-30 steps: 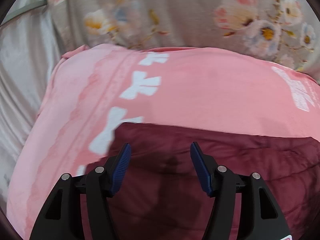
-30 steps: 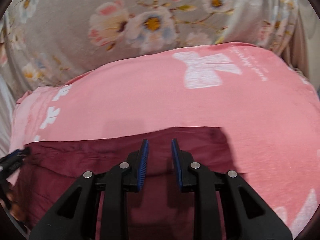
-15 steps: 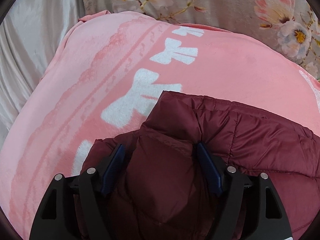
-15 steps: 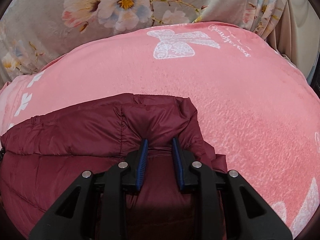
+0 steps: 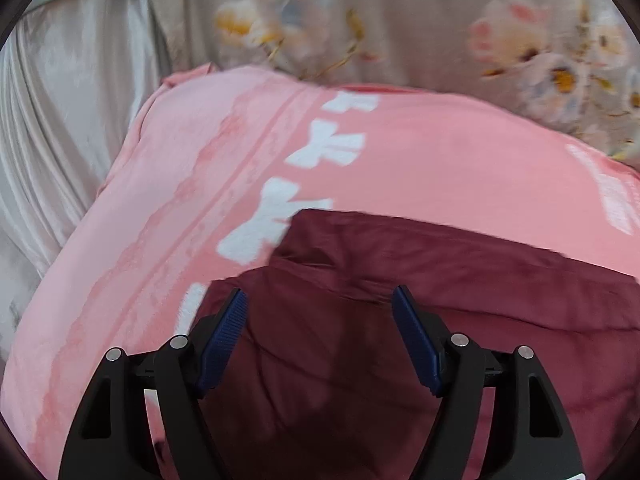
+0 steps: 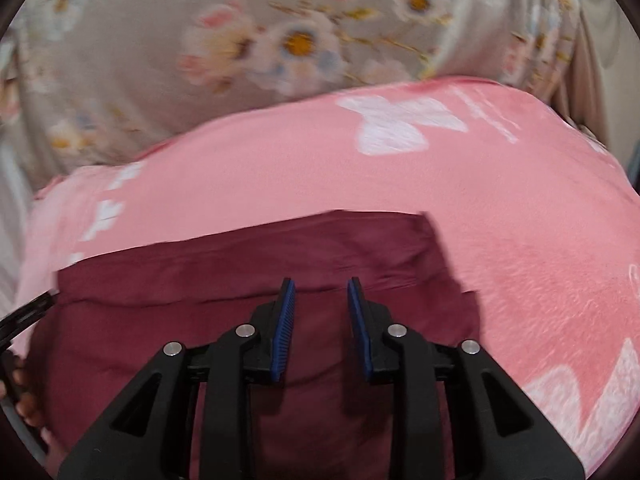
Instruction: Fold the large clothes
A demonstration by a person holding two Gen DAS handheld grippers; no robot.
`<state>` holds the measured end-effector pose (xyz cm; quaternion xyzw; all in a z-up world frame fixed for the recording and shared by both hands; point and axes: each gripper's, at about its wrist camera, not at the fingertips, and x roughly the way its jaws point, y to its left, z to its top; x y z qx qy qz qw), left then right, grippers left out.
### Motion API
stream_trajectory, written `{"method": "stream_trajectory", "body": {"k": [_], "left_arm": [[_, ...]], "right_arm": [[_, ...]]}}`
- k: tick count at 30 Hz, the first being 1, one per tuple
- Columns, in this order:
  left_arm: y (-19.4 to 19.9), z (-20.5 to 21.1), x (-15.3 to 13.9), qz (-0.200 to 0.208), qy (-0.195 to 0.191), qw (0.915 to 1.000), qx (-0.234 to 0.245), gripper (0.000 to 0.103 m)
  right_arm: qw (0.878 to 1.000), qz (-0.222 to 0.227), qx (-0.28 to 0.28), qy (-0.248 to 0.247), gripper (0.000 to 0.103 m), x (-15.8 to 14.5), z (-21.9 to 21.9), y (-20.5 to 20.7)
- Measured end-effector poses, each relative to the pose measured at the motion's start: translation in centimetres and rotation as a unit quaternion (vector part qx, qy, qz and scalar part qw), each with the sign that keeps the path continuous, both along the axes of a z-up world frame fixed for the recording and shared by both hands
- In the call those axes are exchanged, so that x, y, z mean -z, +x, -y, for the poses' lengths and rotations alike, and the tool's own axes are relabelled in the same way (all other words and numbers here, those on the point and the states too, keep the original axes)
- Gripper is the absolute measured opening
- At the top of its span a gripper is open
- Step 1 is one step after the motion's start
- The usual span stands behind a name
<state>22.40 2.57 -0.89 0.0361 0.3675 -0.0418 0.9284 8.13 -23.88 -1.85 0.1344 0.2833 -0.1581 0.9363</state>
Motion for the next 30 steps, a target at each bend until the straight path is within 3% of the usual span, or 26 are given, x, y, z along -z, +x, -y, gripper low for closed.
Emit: {"method": "stream_trajectory", "body": {"k": [3,6,10,15,30], "left_arm": [[-3.2,2.6,-0.6,0.003,0.001,0.9993,0.037,0.073],[-5.2,4.6,0.6,-0.002,0.021,0.9985,0.050,0.073],[-6.1,5.9,3.8,-0.028,0.032,0.9978,0.051,0.073],[-6.8,6.4,5.5,-0.009,0.049,0.9978,0.044,0.074],[-6.8,6.9,6.6,-0.003,0.060,0.9974,0.039,0.075]], "right_arm": [[0.999,-0.015,-0.050,-0.004,0.027,0.5,-4.5,0.1],[0.997,-0.031,-0.072,-0.002,0.027,1.8,-6.8,0.4],[0.996,-0.046,-0.072,-0.006,0.027,3.0,-7.4,0.9],[0.996,-0.054,-0.064,-0.040,0.027,4.7,-8.5,0.8],[0.995,-0.067,-0.064,-0.046,0.028,5.5,-8.8,1.5]]}}
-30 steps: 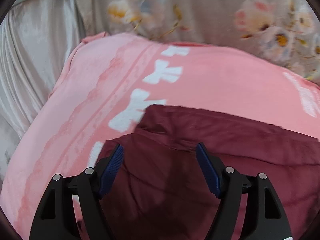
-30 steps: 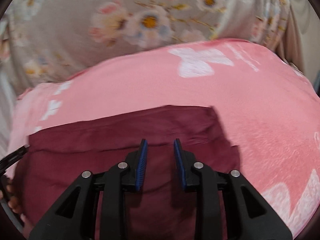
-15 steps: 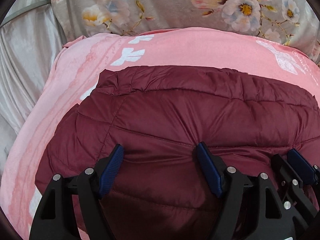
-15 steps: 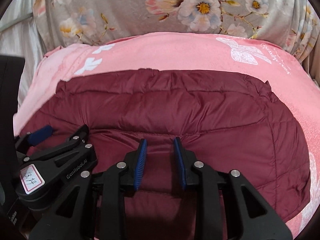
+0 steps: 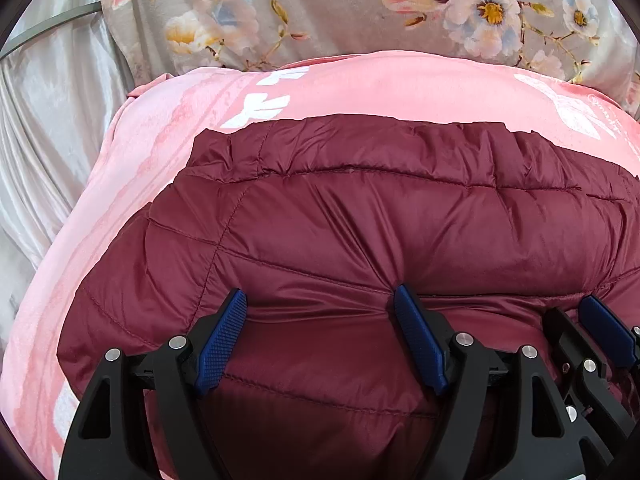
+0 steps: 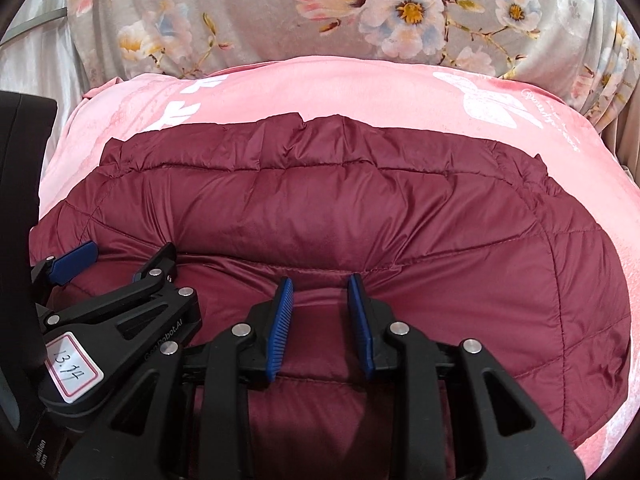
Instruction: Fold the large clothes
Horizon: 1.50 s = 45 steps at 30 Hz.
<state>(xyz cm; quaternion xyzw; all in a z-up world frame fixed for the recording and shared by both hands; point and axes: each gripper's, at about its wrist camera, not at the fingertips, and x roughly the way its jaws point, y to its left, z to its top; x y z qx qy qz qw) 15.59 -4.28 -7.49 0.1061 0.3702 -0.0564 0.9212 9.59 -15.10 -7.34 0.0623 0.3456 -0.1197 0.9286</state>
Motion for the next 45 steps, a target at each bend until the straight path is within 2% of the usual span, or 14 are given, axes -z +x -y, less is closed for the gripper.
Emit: {"method": "stream_trajectory", "body": {"k": [5,11,16,19,21,23,24,27,30,31,33,35,37,45], "left_arm": [[-0.1,-0.3,-0.1,0.001,-0.012,0.9999,0.002,0.075],[-1.9,-6.7,-2.5,-0.031,-0.123,0.9919,-0.010,0.075],[-3.2,-14.9,-3.1,-0.053,-0.152,0.9839,-0.078,0.075],[-3.0,-19.0,-2.0,-0.068,-0.165,0.9747,-0.135,0.075],[-2.4,-21.1,-0.9,-0.091,-0.199,0.9643,-0.149,0.075],[-2.2,-21.8,-0.1,-0.110,-0.240,0.9531,-0.148,0.075],[-2.1,-21.8,0.0,-0.108,-0.242,0.9522,-0.152,0.075],[-1.9,-20.3,-0.2,-0.099,-0.228,0.9594,-0.133,0.075],[-1.1,-19.1,-0.1,-0.104,-0.236,0.9590,-0.119,0.075],[-0.8,-19.0,-0.2,-0.105,-0.237,0.9593,-0.112,0.071],[-0.7,-18.2,-0.7,-0.109,-0.240,0.9593,-0.102,0.051],[-0.9,-17.5,-1.8,-0.101,-0.222,0.9652,-0.094,0.022],[-1.6,-16.7,-3.2,-0.084,-0.215,0.9699,-0.077,0.012],[-5.5,-13.3,-11.6,-0.012,-0.218,0.9757,0.014,0.007]], "right_arm": [[1.000,0.001,-0.001,0.000,0.028,-0.1,0.1,0.0],[1.000,0.022,-0.002,0.021,0.029,-1.5,-0.6,-2.6],[0.999,0.025,-0.026,0.029,0.029,-2.0,-2.9,-5.1],[0.999,0.020,-0.027,0.034,0.029,-1.5,-3.3,-5.2],[0.999,0.016,-0.026,0.039,0.030,-0.9,-3.4,-5.1],[0.999,0.013,-0.027,0.042,0.030,-0.4,-3.3,-5.0],[0.999,0.012,-0.027,0.043,0.030,-0.3,-3.3,-5.0],[0.998,0.010,-0.027,0.049,0.029,0.0,-3.2,-4.9],[0.998,0.009,-0.028,0.055,0.029,0.3,-3.1,-4.8],[0.998,0.008,-0.029,0.057,0.029,0.4,-3.0,-4.7],[0.998,0.007,-0.028,0.058,0.029,0.4,-3.1,-4.7],[0.998,0.007,-0.028,0.056,0.029,0.4,-3.1,-4.6],[0.998,0.007,-0.028,0.057,0.029,0.4,-3.0,-4.6],[0.997,0.022,-0.023,0.074,0.029,-0.8,-2.3,-7.9]]}}
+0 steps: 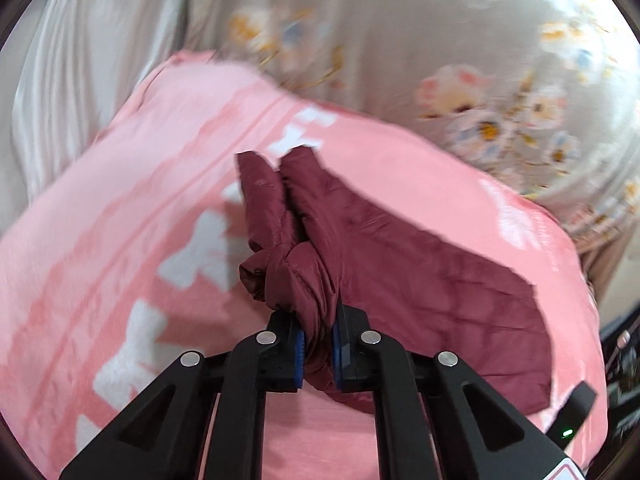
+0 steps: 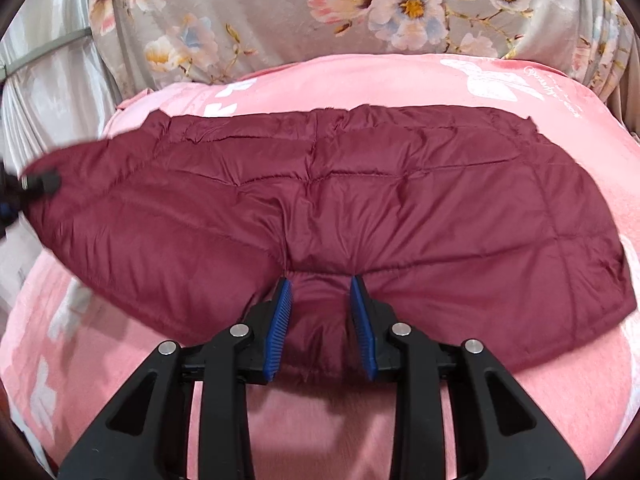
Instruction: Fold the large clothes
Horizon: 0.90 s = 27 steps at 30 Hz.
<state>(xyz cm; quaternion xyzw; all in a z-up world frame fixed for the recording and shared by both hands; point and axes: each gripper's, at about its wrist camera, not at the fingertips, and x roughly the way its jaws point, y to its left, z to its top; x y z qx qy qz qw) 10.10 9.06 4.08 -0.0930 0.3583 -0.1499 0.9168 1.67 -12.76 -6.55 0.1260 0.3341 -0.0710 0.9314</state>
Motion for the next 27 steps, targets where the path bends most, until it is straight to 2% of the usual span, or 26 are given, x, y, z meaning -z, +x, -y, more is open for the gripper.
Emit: {"method": "stream_trajectory", "body": {"k": [4,8,12,15,18,20,21,22,24,27], "left_arm": [[-2.2,5.2,-3.6,0.050,0.026,0.9971,0.051,0.007],[-4.8,11.7,-5.5,0.077,0.042,0.9890,0.119,0.007],[-6.4,18.4,-4.6,0.074,0.067,0.9799,0.173,0.007],[-7.2,24.0,-1.5,0.049,0.106,0.9731,0.199,0.007],[-7.0,28.1,2.9,0.006,0.143,0.9651,0.219,0.018],[-6.8,29.3,5.6,-0.030,0.156,0.9601,0.230,0.025],[-7.0,29.6,6.5,-0.037,0.161,0.9588,0.231,0.025],[-7.6,29.4,6.7,-0.028,0.163,0.9589,0.230,0.026],[-8.3,28.6,5.6,-0.022,0.149,0.9585,0.242,0.037],[-8.8,25.8,2.2,-0.012,0.090,0.9645,0.248,0.063]], "right_arm": [[1.000,-0.008,0.014,0.002,0.029,-1.0,2.0,-2.8],[0.998,-0.007,0.062,-0.001,0.029,-1.8,6.1,-6.6],[0.994,-0.005,0.111,0.007,0.030,-1.9,10.5,-9.8],[0.990,-0.006,0.142,-0.002,0.030,-1.7,12.7,-12.0],[0.987,-0.012,0.159,0.007,0.035,-1.1,14.4,-13.5],[0.986,-0.014,0.163,0.012,0.035,-0.9,15.2,-14.2],[0.986,-0.013,0.163,0.012,0.035,-1.0,15.5,-14.4],[0.987,-0.011,0.162,0.010,0.035,-1.2,15.6,-14.5],[0.987,-0.002,0.159,0.006,0.040,-1.9,15.7,-14.7],[0.989,0.027,0.144,0.003,0.048,-3.6,16.0,-14.1]]}}
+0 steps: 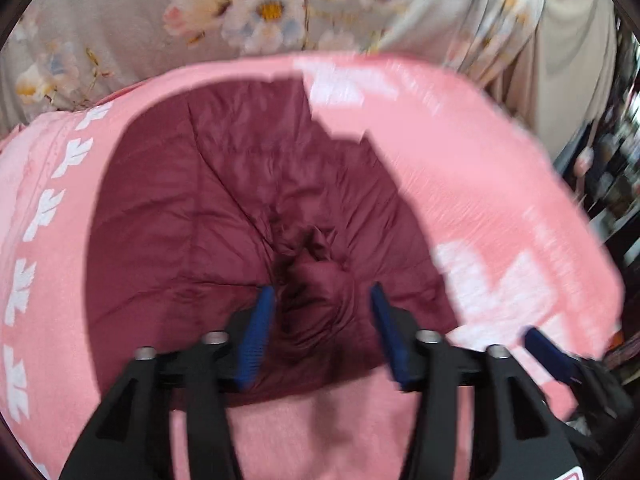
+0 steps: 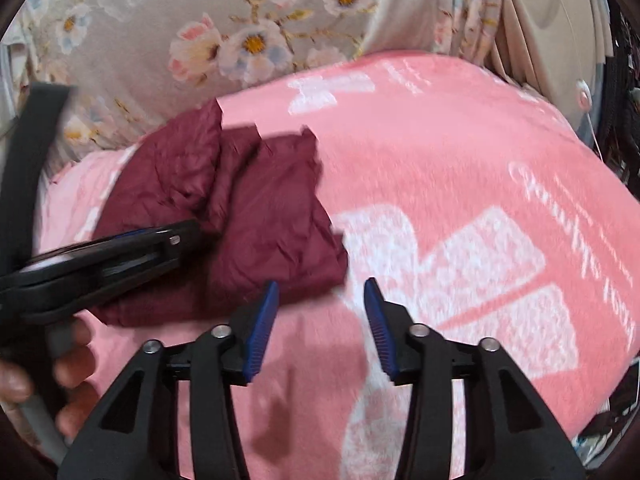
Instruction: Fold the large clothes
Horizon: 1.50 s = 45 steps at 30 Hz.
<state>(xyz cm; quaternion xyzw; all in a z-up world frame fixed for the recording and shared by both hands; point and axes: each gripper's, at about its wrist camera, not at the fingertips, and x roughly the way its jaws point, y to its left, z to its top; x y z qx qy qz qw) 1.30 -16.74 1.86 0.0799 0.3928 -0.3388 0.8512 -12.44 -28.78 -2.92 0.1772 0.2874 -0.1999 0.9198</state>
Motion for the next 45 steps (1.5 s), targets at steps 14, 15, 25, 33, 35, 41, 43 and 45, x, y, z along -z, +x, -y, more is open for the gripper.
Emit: {"method": "stream_trajectory", "body": {"k": [14,15,25,33,35,41,43,45], "left_arm": [[5.9,-9.3,-0.3,0.008,0.031,0.9803,-0.195,0.074],[6.0,-9.3,0.1,0.006,0.037,0.9794,-0.198,0.074],[5.0,-6.5,2.1,0.005,0.061,0.9856,-0.158,0.073],[4.1,-3.4,4.6,0.003,0.083,0.9882,-0.129,0.073],[4.1,-3.0,5.2,0.002,0.087,0.9880,-0.127,0.074],[4.4,-2.3,6.7,-0.003,0.091,0.9875,-0.129,0.074],[4.5,-2.1,7.1,0.003,0.095,0.9871,-0.129,0.074],[4.3,-1.9,7.4,0.010,0.099,0.9865,-0.130,0.074]], "right_arm": [[0.989,0.010,-0.113,0.097,0.073,-0.1,-1.1,11.7],[0.987,0.003,-0.116,0.108,0.058,0.6,-0.9,12.2],[0.992,0.046,-0.054,0.102,0.006,0.3,3.3,5.1],[0.997,-0.009,-0.008,0.083,0.006,5.1,4.7,4.2],[0.996,-0.016,-0.008,0.083,0.007,5.8,4.9,4.6],[0.997,-0.029,-0.009,0.075,0.008,7.2,4.8,5.4],[0.998,-0.030,-0.009,0.063,0.008,7.4,4.6,5.5],[0.998,-0.035,-0.006,0.046,0.008,7.4,4.1,5.6]]}}
